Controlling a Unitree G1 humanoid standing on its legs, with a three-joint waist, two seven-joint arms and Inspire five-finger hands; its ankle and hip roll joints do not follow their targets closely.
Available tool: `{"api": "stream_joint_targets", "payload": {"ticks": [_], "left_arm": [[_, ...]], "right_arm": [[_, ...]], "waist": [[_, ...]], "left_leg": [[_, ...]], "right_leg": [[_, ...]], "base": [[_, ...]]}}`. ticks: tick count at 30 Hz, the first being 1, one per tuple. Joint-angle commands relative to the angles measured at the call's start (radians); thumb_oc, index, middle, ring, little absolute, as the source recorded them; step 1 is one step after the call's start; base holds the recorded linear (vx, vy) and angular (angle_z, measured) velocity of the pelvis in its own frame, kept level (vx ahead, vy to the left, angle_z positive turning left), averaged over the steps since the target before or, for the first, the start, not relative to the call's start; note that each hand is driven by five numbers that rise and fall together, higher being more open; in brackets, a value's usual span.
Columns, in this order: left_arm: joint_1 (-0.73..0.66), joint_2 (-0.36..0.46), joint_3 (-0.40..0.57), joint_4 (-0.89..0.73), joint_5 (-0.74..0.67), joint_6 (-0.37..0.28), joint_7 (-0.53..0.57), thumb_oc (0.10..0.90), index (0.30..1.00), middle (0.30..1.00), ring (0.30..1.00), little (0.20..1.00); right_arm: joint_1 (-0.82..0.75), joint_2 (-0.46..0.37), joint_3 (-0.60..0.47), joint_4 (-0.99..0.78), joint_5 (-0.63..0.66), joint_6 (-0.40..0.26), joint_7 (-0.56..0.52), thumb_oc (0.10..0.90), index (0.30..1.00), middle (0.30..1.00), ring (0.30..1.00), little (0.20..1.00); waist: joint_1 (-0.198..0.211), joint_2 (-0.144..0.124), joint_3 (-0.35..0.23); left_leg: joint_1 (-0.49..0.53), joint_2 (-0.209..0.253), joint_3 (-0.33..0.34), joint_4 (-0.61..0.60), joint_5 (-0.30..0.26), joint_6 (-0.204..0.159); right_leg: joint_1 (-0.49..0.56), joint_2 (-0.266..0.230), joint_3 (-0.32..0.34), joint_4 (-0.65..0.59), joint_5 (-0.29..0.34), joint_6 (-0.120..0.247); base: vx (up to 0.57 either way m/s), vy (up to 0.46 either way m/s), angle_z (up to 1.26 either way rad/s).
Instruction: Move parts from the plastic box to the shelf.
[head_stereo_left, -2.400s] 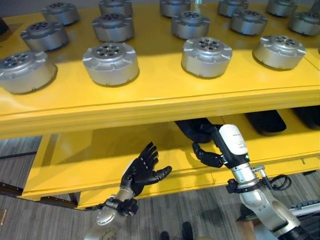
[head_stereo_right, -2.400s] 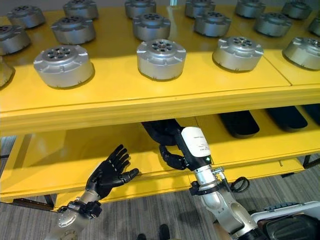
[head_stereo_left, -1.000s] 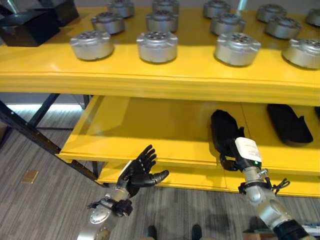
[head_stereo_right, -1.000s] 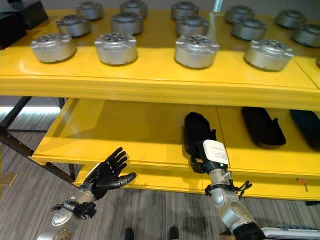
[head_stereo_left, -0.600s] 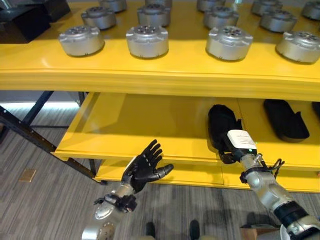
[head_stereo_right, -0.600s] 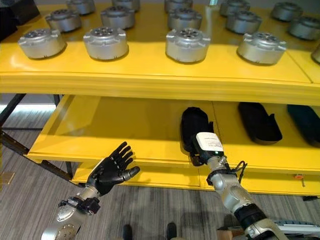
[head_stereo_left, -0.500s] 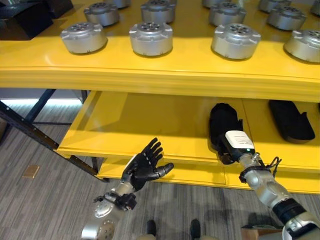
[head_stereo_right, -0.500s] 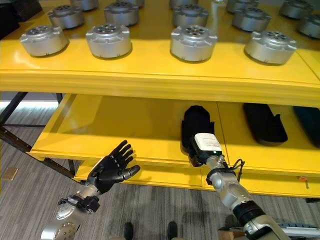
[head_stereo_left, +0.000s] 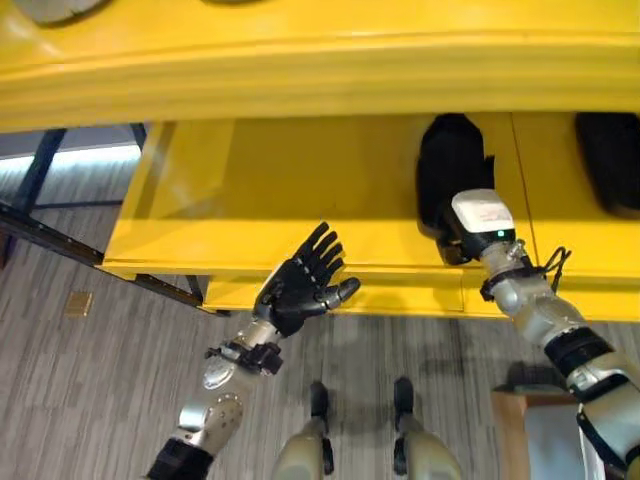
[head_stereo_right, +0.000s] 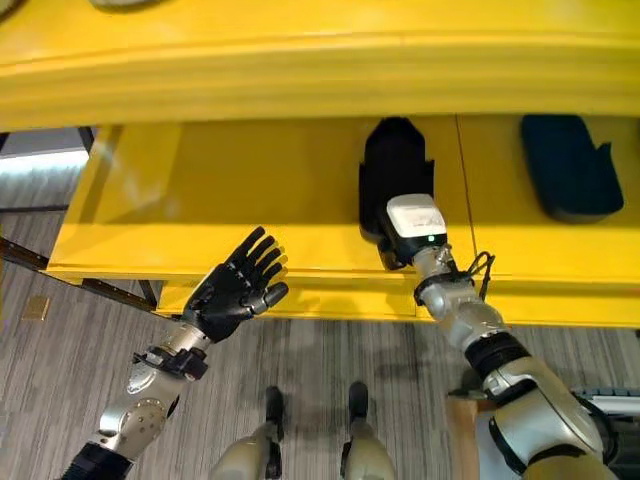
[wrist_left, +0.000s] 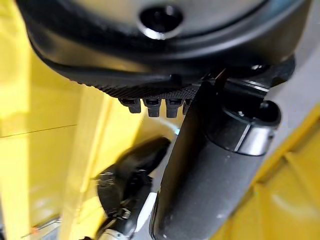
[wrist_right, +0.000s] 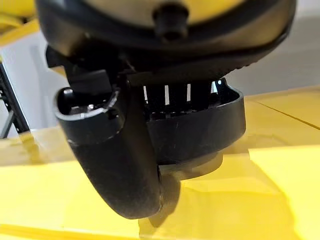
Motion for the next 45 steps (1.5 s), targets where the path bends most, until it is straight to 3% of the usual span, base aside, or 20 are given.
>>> {"api": "stream_joint_targets", "payload": {"ticks": [1,23,45], "left_arm": [[-0.067,0.018,0.014,-0.111,-0.022,-0.089,-0.055,0.9,1.0,1.0,1.0,1.0],[-0.019,0.066,0.035,-0.146,-0.005,-0.056,-0.067,0.9,1.0,1.0,1.0,1.0],[0.028,0.084,0.037,-0.162,-0.015,-0.067,-0.068,0.9,1.0,1.0,1.0,1.0]], "right_arm": [[-0.136,-0.041,0.065,0.12,-0.041,0.067,-0.023,0.4,0.3,0.3,0.3,0.3],[-0.205,-0.219,0.1,0.156,-0.151,0.061,-0.062,0.4,0.3,0.3,0.3,0.3],[-0.268,-0.313,0.098,0.161,-0.175,0.107,-0.078,0.4,0.3,0.3,0.3,0.3]], "waist": [[0.044,-0.034,0.009],[0.055,-0.041,0.054],[0.053,-0.029,0.055]], "left_leg": [[0.02,-0.054,-0.034,0.031,-0.059,0.038],[-0.009,-0.043,-0.028,0.045,-0.047,0.025],[-0.01,-0.039,-0.028,0.053,-0.048,0.012]], "right_leg": [[0.011,-0.017,-0.036,0.078,-0.096,0.007],[-0.009,-0.01,-0.033,0.089,-0.097,0.015],[-0.014,-0.008,-0.038,0.116,-0.117,0.008]], "base": [[0.0,0.0,0.0],[0.0,-0.046,0.01],[0.01,-0.009,0.0]]}}
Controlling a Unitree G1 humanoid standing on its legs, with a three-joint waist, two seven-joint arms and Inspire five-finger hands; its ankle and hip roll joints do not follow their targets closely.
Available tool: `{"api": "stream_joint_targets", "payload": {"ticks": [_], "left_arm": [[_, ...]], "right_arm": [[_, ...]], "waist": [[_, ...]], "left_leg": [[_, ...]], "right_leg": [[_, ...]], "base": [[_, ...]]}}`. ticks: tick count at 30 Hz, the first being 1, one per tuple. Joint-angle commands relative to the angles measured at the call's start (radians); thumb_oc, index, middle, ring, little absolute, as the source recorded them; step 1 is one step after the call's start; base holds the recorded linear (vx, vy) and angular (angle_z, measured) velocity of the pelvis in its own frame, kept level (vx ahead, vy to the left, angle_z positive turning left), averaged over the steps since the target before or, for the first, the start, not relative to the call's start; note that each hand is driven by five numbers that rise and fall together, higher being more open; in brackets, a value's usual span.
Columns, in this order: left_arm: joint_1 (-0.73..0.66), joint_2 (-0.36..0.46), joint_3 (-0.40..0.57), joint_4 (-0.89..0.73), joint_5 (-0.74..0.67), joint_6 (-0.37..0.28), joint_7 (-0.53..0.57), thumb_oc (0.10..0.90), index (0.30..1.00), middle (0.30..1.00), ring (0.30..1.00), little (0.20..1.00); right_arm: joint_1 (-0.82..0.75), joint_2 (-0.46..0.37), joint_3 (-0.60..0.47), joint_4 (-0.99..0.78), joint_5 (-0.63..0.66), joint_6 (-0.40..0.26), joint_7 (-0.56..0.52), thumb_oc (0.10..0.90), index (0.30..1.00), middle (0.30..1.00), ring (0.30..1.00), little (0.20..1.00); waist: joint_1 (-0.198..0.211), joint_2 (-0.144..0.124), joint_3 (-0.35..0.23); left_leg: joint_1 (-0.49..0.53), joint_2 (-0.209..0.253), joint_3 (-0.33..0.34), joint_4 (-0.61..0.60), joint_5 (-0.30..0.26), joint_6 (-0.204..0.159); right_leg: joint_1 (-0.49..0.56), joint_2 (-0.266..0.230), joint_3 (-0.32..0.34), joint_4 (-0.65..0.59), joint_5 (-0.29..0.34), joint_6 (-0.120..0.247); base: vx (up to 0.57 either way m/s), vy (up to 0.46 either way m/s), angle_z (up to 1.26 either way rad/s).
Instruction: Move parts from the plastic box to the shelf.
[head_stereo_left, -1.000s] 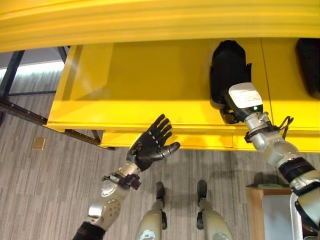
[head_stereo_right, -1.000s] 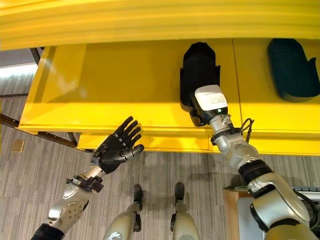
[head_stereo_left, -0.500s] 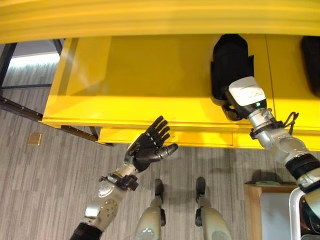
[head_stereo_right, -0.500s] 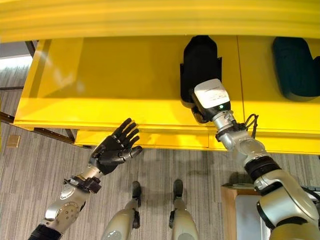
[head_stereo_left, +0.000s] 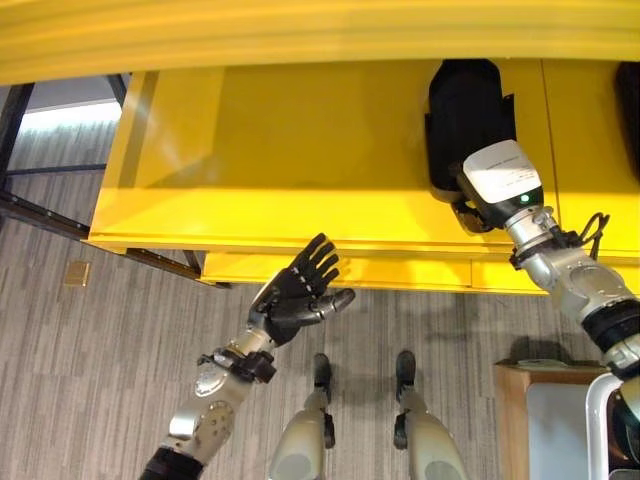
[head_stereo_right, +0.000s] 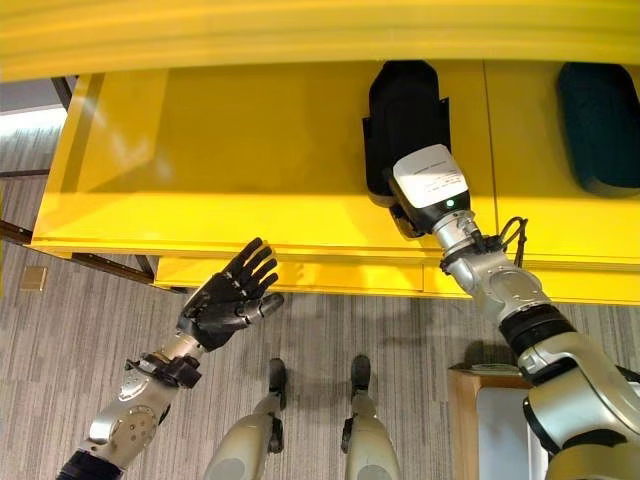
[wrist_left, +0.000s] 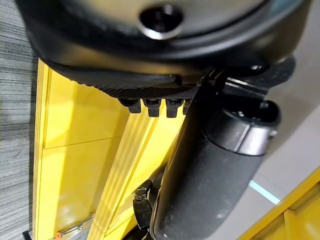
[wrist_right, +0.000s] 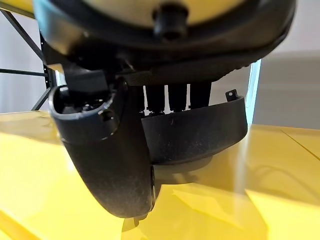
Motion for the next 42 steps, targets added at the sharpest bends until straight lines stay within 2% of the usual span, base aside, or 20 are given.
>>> {"api": "stream_joint_targets", "payload": {"ticks": [1,3,6,7,20,30,42], "left_arm": [[-0.018,0.048,0.024,-0.147,-0.014,-0.086,-0.042,0.9,1.0,1.0,1.0,1.0],[-0.015,0.048,0.025,-0.144,-0.008,-0.093,-0.048,0.9,1.0,1.0,1.0,1.0],[-0.005,0.045,0.023,-0.15,-0.008,-0.093,-0.046,0.9,1.0,1.0,1.0,1.0],[-0.004,0.047,0.025,-0.153,-0.01,-0.092,-0.047,0.9,1.0,1.0,1.0,1.0],[0.01,0.04,0.022,-0.16,-0.011,-0.094,-0.064,0.9,1.0,1.0,1.0,1.0],[0.011,0.034,0.016,-0.158,-0.015,-0.099,-0.066,0.9,1.0,1.0,1.0,1.0],[0.018,0.025,0.015,-0.159,0.0,-0.116,-0.073,0.9,1.0,1.0,1.0,1.0]], "right_arm": [[-0.154,-0.156,0.023,0.17,-0.033,0.179,-0.012,0.4,0.3,0.3,0.3,0.3],[-0.151,-0.159,0.012,0.169,-0.041,0.181,-0.006,0.4,0.3,0.3,0.3,0.3],[-0.145,-0.164,0.005,0.174,-0.026,0.197,-0.021,0.747,0.786,0.786,0.786,0.786],[-0.146,-0.164,-0.003,0.179,-0.022,0.2,-0.024,0.9,1.0,1.0,1.0,1.0],[-0.116,-0.153,-0.028,0.187,-0.028,0.19,0.014,0.9,1.0,1.0,1.0,1.0],[-0.085,-0.144,-0.046,0.188,-0.033,0.182,-0.004,0.9,1.0,1.0,1.0,1.0],[-0.026,-0.122,-0.095,0.134,-0.013,0.134,-0.019,0.9,1.0,1.0,1.0,1.0]], "waist": [[0.041,-0.022,-0.023],[0.04,-0.021,-0.024],[0.039,-0.019,-0.025],[0.038,-0.017,-0.025],[0.029,-0.01,-0.028],[0.02,-0.006,-0.034],[0.012,-0.008,-0.047]], "left_leg": [[0.011,-0.029,-0.011,0.051,-0.059,0.01],[0.012,-0.029,-0.01,0.05,-0.059,0.009],[0.012,-0.026,-0.012,0.052,-0.058,0.007],[0.012,-0.025,-0.012,0.053,-0.059,0.005],[0.02,-0.016,-0.009,0.055,-0.058,-0.002],[0.03,-0.015,-0.005,0.052,-0.059,-0.001],[0.048,-0.015,0.0,0.049,-0.064,0.003]], "right_leg": [[0.005,-0.003,-0.03,0.118,-0.134,0.008],[0.003,-0.003,-0.031,0.122,-0.137,0.007],[0.002,-0.002,-0.031,0.128,-0.142,0.004],[0.001,-0.002,-0.032,0.132,-0.145,0.003],[0.0,-0.004,-0.029,0.143,-0.153,-0.002],[0.003,-0.007,-0.021,0.145,-0.154,-0.003],[0.016,-0.011,-0.017,0.143,-0.153,-0.002]], "base": [[0.0,0.0,0.0],[0.0,0.0,0.0],[0.01,-0.009,0.0],[0.0,0.0,0.0],[0.0,0.0,0.0],[0.0,0.0,0.0],[0.0,0.0,0.0]]}}
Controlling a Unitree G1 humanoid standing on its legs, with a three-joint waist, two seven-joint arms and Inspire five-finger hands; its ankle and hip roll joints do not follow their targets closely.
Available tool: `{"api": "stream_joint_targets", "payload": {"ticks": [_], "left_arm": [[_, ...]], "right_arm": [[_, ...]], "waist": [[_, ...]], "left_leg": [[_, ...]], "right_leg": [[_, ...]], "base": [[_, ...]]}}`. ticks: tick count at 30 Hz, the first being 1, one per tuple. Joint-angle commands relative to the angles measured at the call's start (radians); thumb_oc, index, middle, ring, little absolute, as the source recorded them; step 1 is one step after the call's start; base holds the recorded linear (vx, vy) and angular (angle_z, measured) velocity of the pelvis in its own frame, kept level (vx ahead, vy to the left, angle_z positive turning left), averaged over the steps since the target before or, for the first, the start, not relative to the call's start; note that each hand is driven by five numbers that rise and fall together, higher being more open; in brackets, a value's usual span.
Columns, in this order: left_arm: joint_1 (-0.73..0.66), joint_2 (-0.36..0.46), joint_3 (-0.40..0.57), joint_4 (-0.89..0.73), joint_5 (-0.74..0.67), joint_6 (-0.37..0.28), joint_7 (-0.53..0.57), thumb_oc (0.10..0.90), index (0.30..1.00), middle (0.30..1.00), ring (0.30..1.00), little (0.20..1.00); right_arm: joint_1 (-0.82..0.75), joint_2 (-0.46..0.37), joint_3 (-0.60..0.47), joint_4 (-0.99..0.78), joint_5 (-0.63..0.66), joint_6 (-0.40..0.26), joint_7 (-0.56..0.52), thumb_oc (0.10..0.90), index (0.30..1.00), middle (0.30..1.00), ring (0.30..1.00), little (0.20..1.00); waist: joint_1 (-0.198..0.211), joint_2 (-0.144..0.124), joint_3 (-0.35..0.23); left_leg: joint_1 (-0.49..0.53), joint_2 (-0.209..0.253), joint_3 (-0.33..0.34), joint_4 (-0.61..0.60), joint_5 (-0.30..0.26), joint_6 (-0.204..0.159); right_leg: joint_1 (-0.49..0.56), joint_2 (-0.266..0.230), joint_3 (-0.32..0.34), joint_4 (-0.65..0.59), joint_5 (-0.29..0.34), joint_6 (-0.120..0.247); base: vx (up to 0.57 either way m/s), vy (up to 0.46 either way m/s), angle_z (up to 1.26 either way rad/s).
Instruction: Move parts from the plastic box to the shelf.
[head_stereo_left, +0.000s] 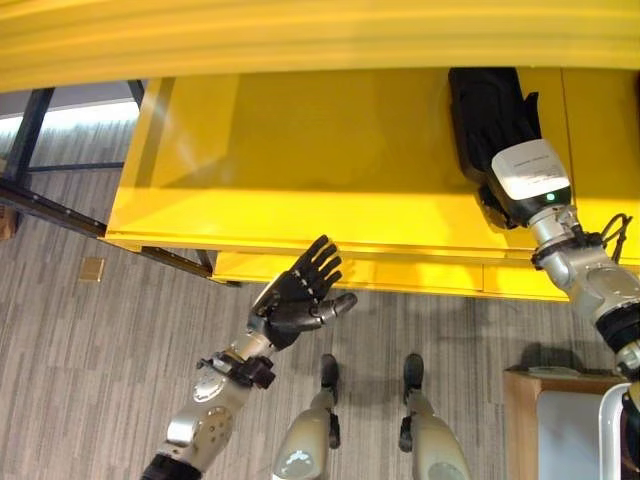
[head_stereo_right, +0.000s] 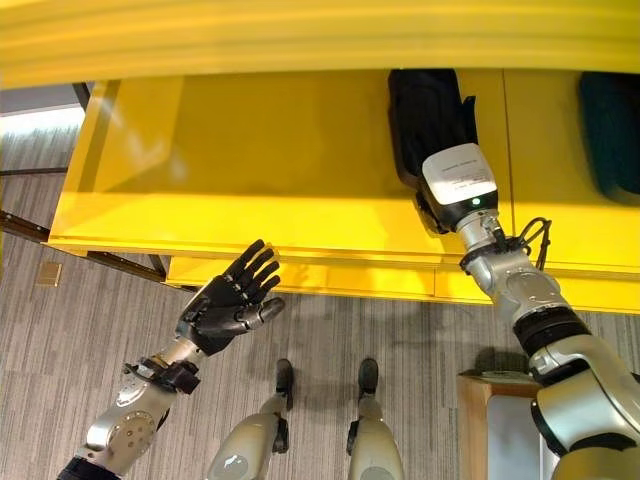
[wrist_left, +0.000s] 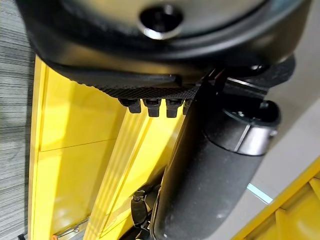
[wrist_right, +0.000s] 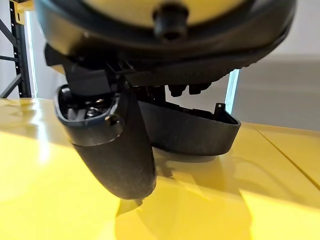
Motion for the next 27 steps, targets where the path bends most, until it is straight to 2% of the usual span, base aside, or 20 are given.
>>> {"api": "stream_joint_targets", "payload": {"ticks": [1,5,11,16,21,27], "left_arm": [[-0.005,0.019,0.015,-0.128,-0.004,-0.105,-0.059,0.9,1.0,1.0,1.0,1.0],[-0.005,0.014,0.012,-0.125,-0.005,-0.106,-0.063,0.9,1.0,1.0,1.0,1.0],[0.0,0.008,0.018,-0.129,-0.004,-0.1,-0.062,0.9,1.0,1.0,1.0,1.0],[-0.001,0.001,0.025,-0.13,-0.002,-0.092,-0.061,0.9,1.0,1.0,1.0,1.0],[-0.007,-0.007,0.03,-0.128,0.013,-0.084,-0.055,0.9,1.0,1.0,1.0,1.0],[-0.011,-0.017,0.036,-0.125,0.025,-0.074,-0.054,0.9,1.0,1.0,1.0,1.0]], "right_arm": [[-0.056,-0.093,-0.032,0.071,-0.01,0.075,-0.024,0.9,1.0,1.0,1.0,1.0],[-0.043,-0.083,-0.041,0.055,-0.012,0.058,-0.021,0.9,1.0,1.0,1.0,1.0],[0.0,-0.059,-0.055,-0.007,0.046,0.029,0.081,0.9,1.0,1.0,1.0,1.0],[0.044,-0.033,-0.069,-0.049,0.055,0.04,0.14,0.9,1.0,1.0,1.0,1.0],[0.073,0.0,-0.074,-0.074,0.138,0.019,0.255,0.9,1.0,1.0,1.0,1.0],[0.094,0.037,-0.088,-0.094,0.236,0.029,0.333,0.9,1.0,1.0,1.0,1.0]], "waist": [[-0.008,-0.024,-0.055],[-0.01,-0.024,-0.058],[-0.017,-0.029,-0.062],[-0.023,-0.035,-0.064],[-0.026,-0.041,-0.065],[-0.028,-0.045,-0.064]], "left_leg": [[0.023,0.0,-0.002,0.049,-0.072,-0.01],[0.027,0.0,-0.001,0.052,-0.074,-0.009],[0.036,0.001,0.001,0.054,-0.077,-0.008],[0.043,0.004,0.002,0.052,-0.078,-0.005],[0.049,0.007,0.002,0.052,-0.076,-0.004],[0.055,0.01,0.003,0.052,-0.076,-0.004]], "right_leg": [[-0.01,0.003,-0.018,0.142,-0.16,-0.003],[-0.004,0.002,-0.016,0.142,-0.161,-0.004],[0.002,0.002,-0.011,0.143,-0.16,-0.004],[0.008,0.003,-0.007,0.143,-0.16,-0.004],[0.014,0.005,-0.004,0.141,-0.157,-0.004],[0.021,0.006,-0.001,0.139,-0.157,-0.006]], "base": [[0.0,0.0,0.0],[0.0,0.0,0.0],[0.0,0.0,0.0],[0.0,0.0,0.0],[0.0,0.0,0.0],[0.0,-0.004,-0.03]]}}
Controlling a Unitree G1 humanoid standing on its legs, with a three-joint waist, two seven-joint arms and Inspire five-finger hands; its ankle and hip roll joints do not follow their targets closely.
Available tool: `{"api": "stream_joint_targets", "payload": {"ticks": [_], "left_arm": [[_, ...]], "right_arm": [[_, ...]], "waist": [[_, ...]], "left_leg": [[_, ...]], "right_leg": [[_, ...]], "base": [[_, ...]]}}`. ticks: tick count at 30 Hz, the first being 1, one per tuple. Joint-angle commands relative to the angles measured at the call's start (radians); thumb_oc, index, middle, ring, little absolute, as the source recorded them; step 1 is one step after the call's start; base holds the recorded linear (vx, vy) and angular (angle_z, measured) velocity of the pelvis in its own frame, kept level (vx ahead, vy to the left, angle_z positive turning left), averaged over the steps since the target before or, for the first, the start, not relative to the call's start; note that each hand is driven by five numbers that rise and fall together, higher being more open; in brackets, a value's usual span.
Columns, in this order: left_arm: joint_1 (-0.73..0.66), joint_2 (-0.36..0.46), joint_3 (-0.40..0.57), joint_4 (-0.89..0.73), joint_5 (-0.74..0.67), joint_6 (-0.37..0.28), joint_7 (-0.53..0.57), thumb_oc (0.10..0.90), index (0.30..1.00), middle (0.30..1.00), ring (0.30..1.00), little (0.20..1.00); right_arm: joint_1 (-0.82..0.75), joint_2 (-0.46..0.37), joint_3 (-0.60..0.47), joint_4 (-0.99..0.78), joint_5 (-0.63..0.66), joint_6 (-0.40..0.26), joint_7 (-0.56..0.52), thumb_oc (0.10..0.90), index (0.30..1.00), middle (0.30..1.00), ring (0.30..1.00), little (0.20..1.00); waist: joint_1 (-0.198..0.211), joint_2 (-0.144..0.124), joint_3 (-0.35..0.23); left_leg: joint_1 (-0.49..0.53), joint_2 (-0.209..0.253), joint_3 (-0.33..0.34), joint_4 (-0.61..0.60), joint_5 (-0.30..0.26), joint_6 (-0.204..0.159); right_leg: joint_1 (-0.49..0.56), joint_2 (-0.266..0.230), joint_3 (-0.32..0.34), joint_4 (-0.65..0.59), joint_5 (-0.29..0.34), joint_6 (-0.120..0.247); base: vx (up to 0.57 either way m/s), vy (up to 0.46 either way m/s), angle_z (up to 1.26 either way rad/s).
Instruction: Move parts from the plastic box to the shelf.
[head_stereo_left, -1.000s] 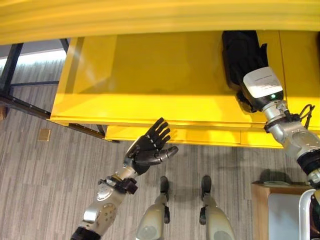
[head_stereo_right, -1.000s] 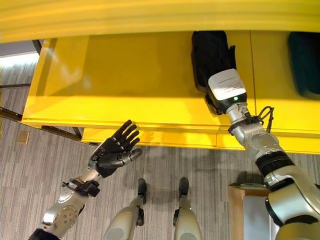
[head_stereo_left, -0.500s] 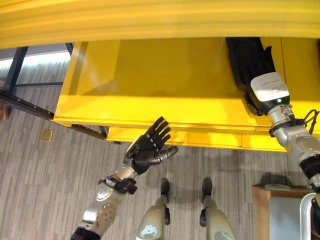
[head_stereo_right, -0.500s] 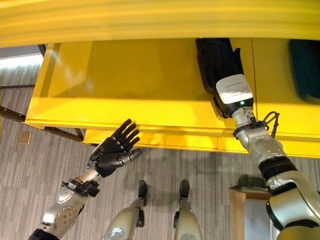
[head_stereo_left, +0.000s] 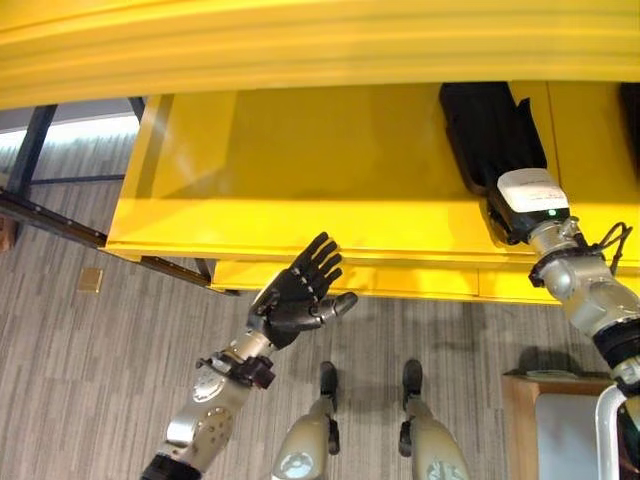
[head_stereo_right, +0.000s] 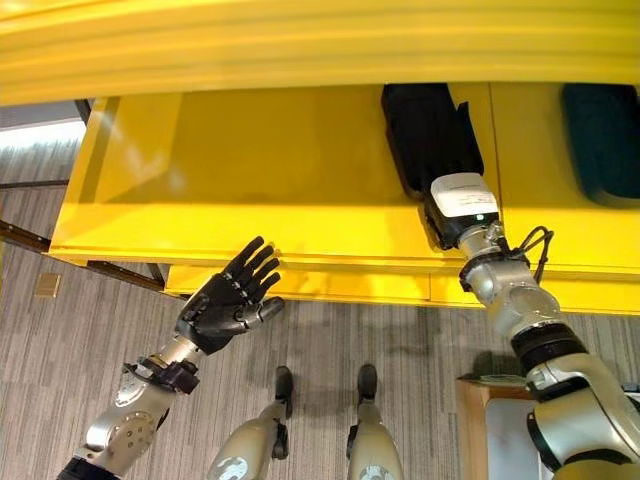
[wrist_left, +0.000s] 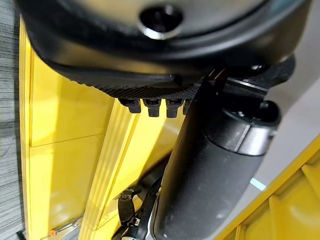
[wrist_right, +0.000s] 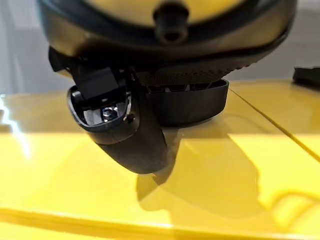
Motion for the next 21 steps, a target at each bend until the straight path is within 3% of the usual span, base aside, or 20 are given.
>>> {"api": "stream_joint_targets", "payload": {"ticks": [1,21], "left_arm": [[-0.011,-0.018,0.039,-0.118,0.019,-0.061,-0.05,0.9,1.0,1.0,1.0,1.0],[-0.01,-0.036,0.039,-0.108,0.03,-0.057,-0.044,0.9,1.0,1.0,1.0,1.0]], "right_arm": [[0.008,0.004,0.027,-0.003,0.083,0.009,0.057,0.9,1.0,1.0,1.0,1.0],[0.055,0.067,-0.055,-0.083,0.095,-0.014,0.002,0.9,1.0,1.0,1.0,1.0]], "waist": [[-0.001,-0.045,-0.064],[-0.008,-0.044,-0.067]], "left_leg": [[0.017,0.008,-0.004,0.052,-0.071,-0.007],[0.023,0.007,-0.008,0.058,-0.074,-0.002]], "right_leg": [[-0.012,0.003,-0.014,0.138,-0.15,-0.008],[-0.001,0.008,-0.005,0.138,-0.15,-0.011]], "base": [[0.01,-0.009,-0.07],[0.0,0.0,0.0]]}}
